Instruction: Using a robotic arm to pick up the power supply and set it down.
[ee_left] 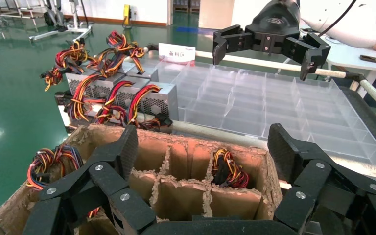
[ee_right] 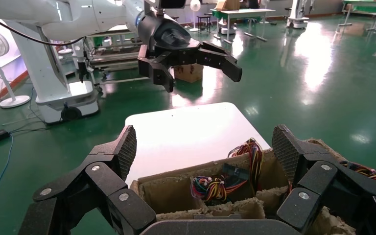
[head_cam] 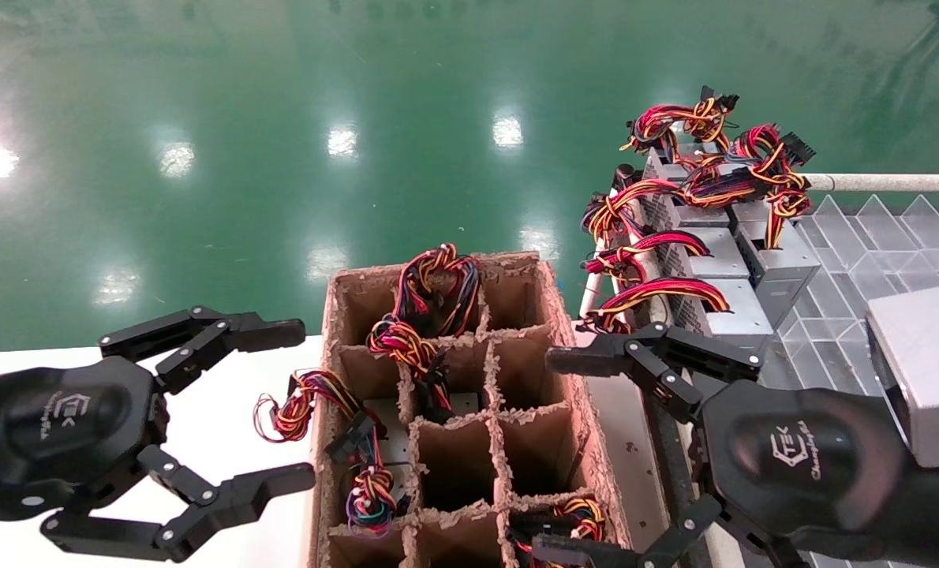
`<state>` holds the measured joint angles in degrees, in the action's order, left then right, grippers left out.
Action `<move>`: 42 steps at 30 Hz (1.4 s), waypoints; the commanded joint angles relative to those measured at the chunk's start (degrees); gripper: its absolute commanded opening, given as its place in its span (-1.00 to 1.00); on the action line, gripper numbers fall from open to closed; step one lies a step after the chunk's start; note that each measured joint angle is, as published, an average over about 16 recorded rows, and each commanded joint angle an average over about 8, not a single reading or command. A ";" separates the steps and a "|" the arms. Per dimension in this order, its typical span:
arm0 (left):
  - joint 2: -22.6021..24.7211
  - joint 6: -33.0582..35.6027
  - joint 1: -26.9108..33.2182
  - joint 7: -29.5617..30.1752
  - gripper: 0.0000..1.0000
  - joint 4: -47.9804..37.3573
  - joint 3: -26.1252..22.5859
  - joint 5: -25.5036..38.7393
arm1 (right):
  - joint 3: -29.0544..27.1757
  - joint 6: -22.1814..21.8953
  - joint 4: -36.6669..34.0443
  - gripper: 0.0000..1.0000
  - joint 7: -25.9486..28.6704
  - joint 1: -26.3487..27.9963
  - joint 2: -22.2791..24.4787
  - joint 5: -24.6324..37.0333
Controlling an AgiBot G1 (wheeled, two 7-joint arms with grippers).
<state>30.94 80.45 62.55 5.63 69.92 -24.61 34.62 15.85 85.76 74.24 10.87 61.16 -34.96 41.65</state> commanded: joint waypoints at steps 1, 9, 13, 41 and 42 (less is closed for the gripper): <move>0.00 0.00 0.00 0.00 1.00 0.00 0.00 0.00 | 0.04 -0.01 -0.19 1.00 -0.06 0.11 0.00 0.05; 0.00 0.00 0.00 0.00 1.00 0.00 0.00 0.00 | 0.11 -0.04 -0.57 1.00 -0.14 0.32 -0.03 0.15; 0.00 0.00 0.00 0.00 1.00 0.00 0.00 0.00 | 0.13 -0.05 -0.69 1.00 -0.16 0.39 -0.04 0.17; 0.00 0.00 0.00 0.00 1.00 0.00 0.00 0.00 | 0.21 -0.11 -0.96 1.00 -0.25 0.54 -0.06 0.26; 0.00 0.00 0.00 0.00 1.00 0.00 0.00 0.00 | 0.21 -0.11 -0.96 1.00 -0.25 0.54 -0.06 0.26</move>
<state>30.94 80.45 62.55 5.63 69.92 -24.61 34.62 16.07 85.66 73.28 10.62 61.70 -35.02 41.91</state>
